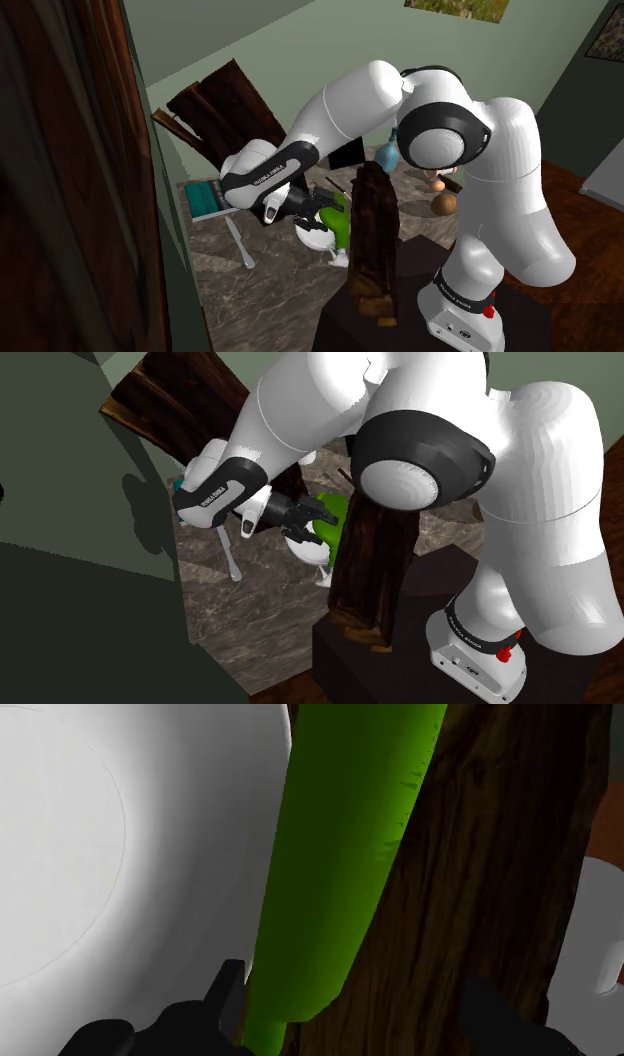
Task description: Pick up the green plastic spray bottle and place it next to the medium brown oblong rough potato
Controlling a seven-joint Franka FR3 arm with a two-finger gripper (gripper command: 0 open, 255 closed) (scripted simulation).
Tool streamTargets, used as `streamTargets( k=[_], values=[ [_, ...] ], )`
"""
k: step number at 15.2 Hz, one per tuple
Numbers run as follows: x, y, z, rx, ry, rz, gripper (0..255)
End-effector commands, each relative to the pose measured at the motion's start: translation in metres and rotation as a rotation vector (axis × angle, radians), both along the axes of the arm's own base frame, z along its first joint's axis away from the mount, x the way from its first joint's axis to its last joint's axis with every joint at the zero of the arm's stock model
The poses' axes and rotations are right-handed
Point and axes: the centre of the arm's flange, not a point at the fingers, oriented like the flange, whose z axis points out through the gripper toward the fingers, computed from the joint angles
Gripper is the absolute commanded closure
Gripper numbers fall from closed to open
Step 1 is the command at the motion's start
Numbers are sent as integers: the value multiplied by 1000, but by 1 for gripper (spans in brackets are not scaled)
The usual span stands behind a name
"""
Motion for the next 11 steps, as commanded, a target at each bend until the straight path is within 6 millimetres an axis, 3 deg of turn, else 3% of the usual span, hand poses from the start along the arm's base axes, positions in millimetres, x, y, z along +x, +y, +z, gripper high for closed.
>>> streamTargets(
  k=[1,7,11],
  values=[
    [-14,-10,-22,-55,71,-25,0],
    [-38,-26,-30,-55,71,-25,0],
    [-38,-26,-30,-55,71,-25,0]
  ],
)
